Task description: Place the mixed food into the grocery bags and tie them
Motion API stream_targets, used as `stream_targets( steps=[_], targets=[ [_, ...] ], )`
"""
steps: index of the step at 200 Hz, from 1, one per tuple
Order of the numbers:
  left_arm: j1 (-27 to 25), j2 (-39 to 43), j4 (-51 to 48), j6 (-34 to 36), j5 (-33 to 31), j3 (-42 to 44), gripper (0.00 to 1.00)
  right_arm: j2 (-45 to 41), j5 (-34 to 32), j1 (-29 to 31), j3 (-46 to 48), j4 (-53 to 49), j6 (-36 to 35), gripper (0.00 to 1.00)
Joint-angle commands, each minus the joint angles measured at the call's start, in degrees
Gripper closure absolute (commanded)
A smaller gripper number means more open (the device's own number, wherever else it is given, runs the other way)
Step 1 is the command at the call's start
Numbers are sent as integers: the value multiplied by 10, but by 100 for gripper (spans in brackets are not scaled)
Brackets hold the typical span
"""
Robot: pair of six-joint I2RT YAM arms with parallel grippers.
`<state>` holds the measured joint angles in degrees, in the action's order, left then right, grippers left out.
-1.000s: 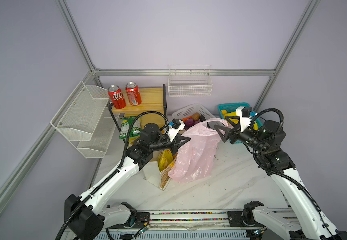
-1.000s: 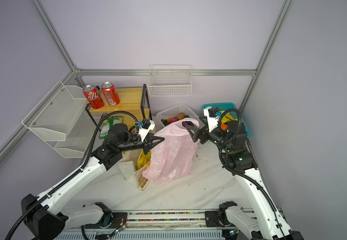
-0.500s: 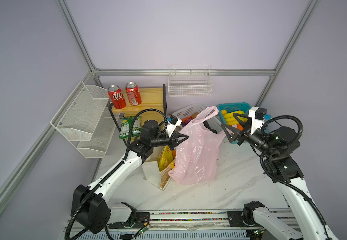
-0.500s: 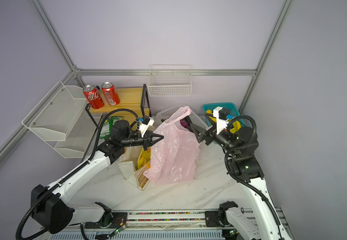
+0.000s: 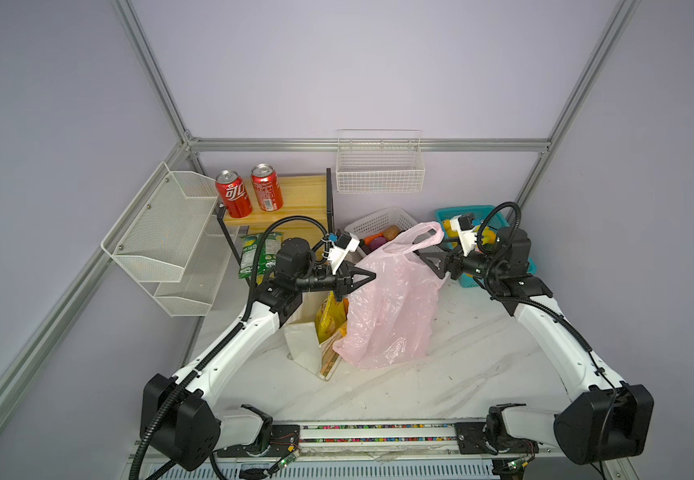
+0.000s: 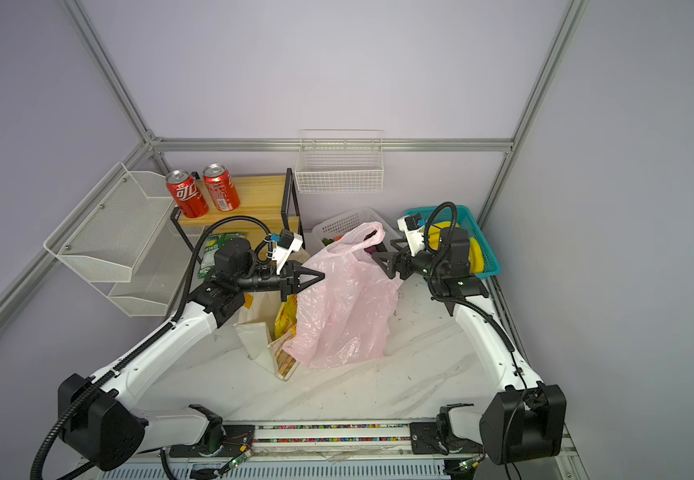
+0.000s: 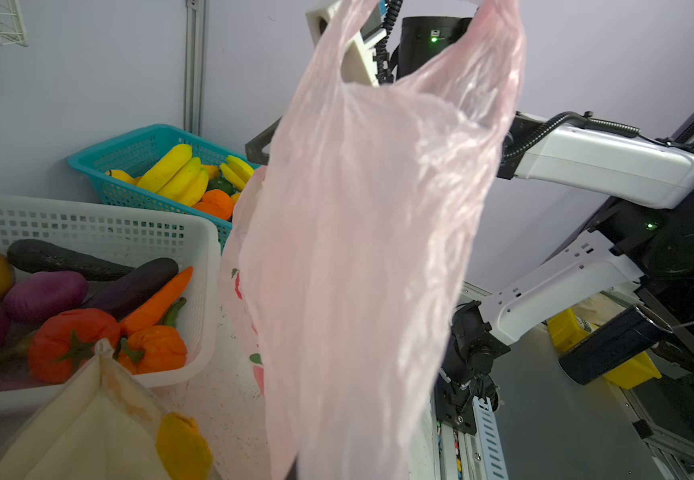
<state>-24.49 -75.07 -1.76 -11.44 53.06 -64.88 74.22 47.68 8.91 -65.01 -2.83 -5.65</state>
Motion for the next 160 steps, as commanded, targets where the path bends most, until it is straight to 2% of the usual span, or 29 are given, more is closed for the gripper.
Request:
stream_targets(
  steps=[1, 34, 63, 82, 93, 111, 126, 135, 147, 152, 160],
  targets=[
    [3, -2, 28, -5, 42, -35, 100, 27, 50, 13, -38, -25, -69, 20],
    [3, -7, 15, 7, 34, -45, 100, 40, 99, 24, -43, -75, -133, 20],
    [3, -21, 12, 7, 42, -60, 100, 16, 113, 47, 13, -4, -101, 15],
    [3, -27, 19, 2, 50, -62, 100, 22, 111, 65, 29, 17, -101, 21],
    [3, -30, 27, -5, 56, -63, 100, 30, 121, 68, 33, 29, -99, 31],
    [3, -33, 41, -5, 55, -63, 100, 33, 160, 67, 39, 47, -91, 61],
    [2, -44, 49, -29, 60, -71, 100, 14, 164, 68, 61, 88, -60, 74],
    [1, -52, 50, -34, 60, -79, 100, -4, 152, 66, 78, 100, -42, 83],
    [-3, -69, 51, -39, 52, -91, 100, -38, 97, 63, 98, 99, -11, 96],
    [-5, -78, 51, -41, 46, -98, 100, -50, 84, 61, 105, 97, 3, 100],
    [-10, -86, 50, -46, 29, -108, 100, -75, 60, 54, 116, 93, 36, 100]
  ],
)
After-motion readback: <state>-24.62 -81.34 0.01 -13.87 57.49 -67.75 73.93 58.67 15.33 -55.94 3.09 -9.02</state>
